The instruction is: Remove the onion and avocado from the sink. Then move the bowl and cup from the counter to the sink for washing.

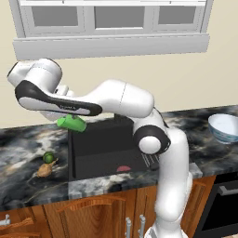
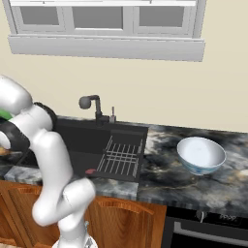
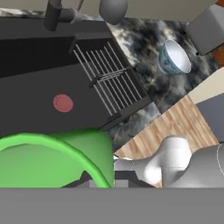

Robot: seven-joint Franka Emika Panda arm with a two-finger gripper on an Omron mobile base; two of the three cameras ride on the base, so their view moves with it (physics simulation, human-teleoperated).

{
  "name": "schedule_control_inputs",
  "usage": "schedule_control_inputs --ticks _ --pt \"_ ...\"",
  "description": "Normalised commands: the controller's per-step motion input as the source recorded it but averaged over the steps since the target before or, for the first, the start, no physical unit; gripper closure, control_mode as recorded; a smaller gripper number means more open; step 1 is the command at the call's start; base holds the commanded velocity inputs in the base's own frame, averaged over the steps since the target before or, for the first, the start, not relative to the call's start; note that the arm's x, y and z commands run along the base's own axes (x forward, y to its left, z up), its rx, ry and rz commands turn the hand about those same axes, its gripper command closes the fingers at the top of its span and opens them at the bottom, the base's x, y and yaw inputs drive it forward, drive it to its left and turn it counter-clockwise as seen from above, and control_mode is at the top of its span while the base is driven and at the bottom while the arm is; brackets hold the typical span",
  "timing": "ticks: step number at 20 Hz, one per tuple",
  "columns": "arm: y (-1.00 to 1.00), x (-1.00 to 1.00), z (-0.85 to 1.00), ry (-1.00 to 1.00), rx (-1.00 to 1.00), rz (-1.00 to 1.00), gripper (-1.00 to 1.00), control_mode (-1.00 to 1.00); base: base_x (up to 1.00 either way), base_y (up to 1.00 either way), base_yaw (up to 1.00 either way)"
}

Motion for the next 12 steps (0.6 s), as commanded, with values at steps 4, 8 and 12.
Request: schedule_control_inputs --ticks 4,8,12 --pt "-0.51 -0.04 0.05 -0.01 0.0 0.04 1.0 -1.0 0.0 0.0 0.0" --pt "-0.51 -0.01 0.05 0.0 0.0 0.03 1.0 -1.0 0.0 0.0 0.0" --pt "-0.49 0.0 0.05 0.0 0.05 0.01 1.0 -1.0 0.0 0.0 0.0"
